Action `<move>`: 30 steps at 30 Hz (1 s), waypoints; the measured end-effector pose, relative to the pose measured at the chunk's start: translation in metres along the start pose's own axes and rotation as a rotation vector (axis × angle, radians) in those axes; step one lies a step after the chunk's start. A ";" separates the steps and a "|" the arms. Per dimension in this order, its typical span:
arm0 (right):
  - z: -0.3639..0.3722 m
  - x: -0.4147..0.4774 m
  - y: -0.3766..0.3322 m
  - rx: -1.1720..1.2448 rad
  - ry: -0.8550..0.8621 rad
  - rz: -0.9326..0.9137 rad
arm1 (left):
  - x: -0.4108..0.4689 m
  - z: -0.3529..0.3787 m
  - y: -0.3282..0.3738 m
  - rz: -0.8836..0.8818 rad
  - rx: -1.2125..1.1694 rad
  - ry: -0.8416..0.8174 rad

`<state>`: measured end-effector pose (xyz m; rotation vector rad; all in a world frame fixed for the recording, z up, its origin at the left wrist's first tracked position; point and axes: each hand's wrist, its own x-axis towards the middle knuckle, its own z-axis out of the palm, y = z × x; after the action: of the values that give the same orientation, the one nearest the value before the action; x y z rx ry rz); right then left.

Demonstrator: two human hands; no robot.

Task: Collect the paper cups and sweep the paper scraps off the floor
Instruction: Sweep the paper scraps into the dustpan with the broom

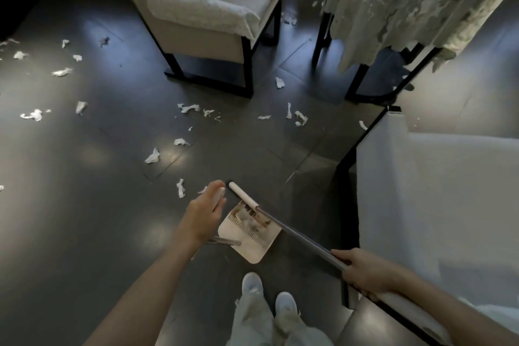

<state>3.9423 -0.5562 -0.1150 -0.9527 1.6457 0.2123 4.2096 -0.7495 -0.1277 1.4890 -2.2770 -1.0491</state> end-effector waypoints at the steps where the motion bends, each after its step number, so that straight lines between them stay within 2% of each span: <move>1: -0.009 -0.005 -0.005 0.016 0.004 0.005 | 0.007 -0.004 0.001 0.020 -0.007 0.002; 5: -0.044 -0.003 -0.011 0.188 0.074 0.084 | 0.044 -0.016 0.005 0.057 -0.035 0.015; 13: -0.132 0.053 -0.016 0.428 0.350 0.177 | 0.148 -0.020 0.045 0.197 -0.038 0.053; 22: -0.311 0.145 0.009 0.651 0.585 0.292 | 0.323 0.005 0.111 0.217 0.051 -0.041; 27: -0.415 0.155 0.033 0.629 0.584 0.403 | 0.398 0.025 0.154 0.258 0.007 -0.135; 30: -0.455 0.153 0.053 0.717 0.630 0.466 | 0.433 0.037 0.182 0.249 -0.029 -0.223</move>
<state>3.5703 -0.8645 -0.1225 -0.0630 2.2740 -0.3942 3.8618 -1.0671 -0.1142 1.0874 -2.5038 -1.2166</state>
